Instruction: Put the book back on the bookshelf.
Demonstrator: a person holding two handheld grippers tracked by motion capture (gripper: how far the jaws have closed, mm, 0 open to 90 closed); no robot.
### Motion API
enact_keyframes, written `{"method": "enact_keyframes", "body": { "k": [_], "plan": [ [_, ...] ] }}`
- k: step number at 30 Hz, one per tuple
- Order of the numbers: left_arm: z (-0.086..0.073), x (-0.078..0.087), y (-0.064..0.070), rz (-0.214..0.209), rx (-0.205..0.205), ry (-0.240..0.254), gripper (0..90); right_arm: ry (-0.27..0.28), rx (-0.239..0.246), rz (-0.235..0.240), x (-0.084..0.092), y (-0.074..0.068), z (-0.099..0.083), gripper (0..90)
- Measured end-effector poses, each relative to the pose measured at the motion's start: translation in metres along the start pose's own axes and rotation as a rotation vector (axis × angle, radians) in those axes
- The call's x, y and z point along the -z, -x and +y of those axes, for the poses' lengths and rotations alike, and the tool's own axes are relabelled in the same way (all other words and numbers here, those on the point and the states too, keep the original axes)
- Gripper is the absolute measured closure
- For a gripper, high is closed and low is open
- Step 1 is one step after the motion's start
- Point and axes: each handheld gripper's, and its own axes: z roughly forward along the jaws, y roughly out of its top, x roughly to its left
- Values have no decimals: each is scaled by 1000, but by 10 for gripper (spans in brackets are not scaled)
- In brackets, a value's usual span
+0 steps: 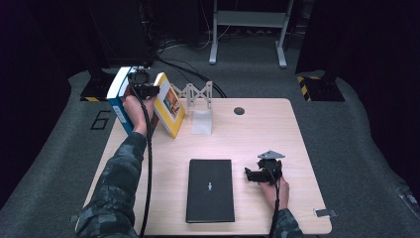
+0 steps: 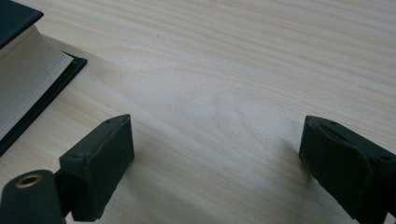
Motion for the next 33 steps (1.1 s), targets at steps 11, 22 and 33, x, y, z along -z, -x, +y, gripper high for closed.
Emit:
{"method": "enact_keyframes", "body": {
  "k": [11, 22, 33],
  "plan": [
    [6, 32, -5, -70, -23, 49, 494, -1, 0, 0, 0, 0, 0, 96],
    [-15, 65, 0, -267, -84, 3, 289, 3, -1, 1, 0, 0, 0, 95],
    [-66, 68, -3, -395, -80, -66, 104, -2, -6, 4, 1, -2, 0, 94]
  ]
}}
